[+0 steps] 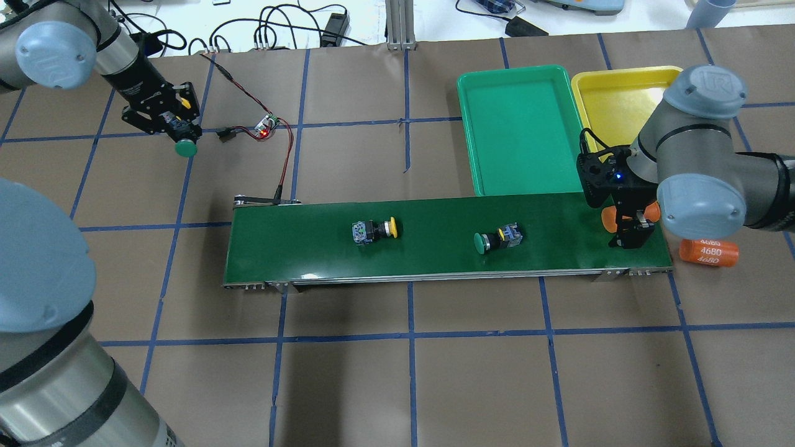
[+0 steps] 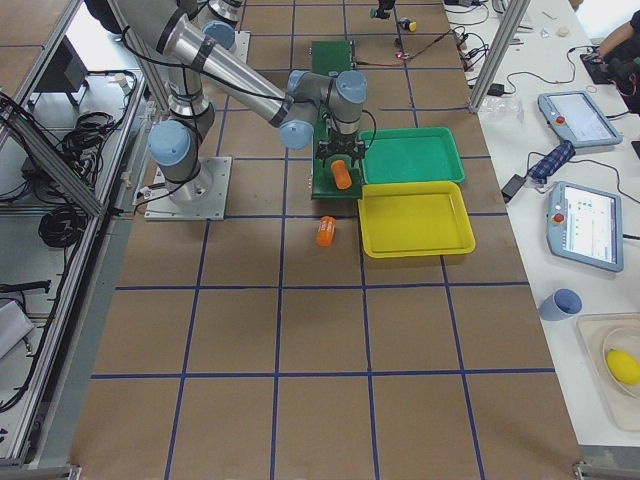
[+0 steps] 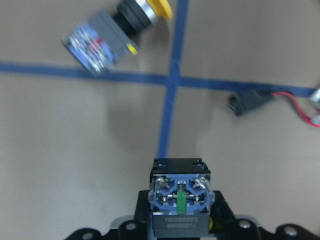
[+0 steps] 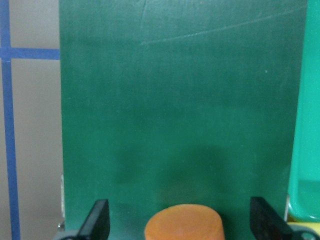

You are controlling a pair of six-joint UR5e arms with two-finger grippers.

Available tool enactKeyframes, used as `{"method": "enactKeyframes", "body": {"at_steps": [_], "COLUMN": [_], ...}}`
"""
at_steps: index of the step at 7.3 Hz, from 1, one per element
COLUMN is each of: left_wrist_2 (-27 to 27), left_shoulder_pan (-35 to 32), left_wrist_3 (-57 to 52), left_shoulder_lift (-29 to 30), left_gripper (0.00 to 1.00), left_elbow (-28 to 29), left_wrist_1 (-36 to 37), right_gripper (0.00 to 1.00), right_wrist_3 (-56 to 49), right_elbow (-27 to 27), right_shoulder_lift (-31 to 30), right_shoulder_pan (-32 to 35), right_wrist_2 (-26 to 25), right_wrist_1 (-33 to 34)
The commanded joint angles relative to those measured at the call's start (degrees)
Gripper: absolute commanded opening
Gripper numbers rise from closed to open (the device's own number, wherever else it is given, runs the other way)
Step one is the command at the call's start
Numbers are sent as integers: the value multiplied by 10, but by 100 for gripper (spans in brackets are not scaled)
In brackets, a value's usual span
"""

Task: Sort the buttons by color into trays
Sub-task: 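Carry the green-cap button with the left gripper onto the belt's near end and release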

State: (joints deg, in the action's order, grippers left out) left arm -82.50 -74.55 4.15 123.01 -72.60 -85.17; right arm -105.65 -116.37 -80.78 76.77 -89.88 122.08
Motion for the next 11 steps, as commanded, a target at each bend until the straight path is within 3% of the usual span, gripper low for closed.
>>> {"method": "enactKeyframes", "body": {"at_steps": [1,3,5,7,8,11], "left_wrist_2": [0,9,9,9,9,7], "left_shoulder_pan": [-66,-84,-108,-112,-112,-126], "left_wrist_3": [165,237,236,237,243,375], "left_shoulder_lift": [-60,-124,-154,-157,-151,-151], "left_gripper": [0,0,0,1,15,25], "left_elbow": [-56,-177,-234,-261,-264,-263], "left_wrist_1": [-37,-28,-26,-6,-3,10], "right_gripper": [100,100,100,100,100,100], "right_wrist_3": [1,0,0,0,-1,-1], "right_elbow": [0,0,0,-1,-2,-2], "right_shoulder_lift": [-1,0,0,-1,0,-1], "right_shoulder_pan": [0,0,0,0,0,0], "right_wrist_2": [1,1,1,1,1,-2], "right_wrist_1": [0,0,0,0,0,0]}}
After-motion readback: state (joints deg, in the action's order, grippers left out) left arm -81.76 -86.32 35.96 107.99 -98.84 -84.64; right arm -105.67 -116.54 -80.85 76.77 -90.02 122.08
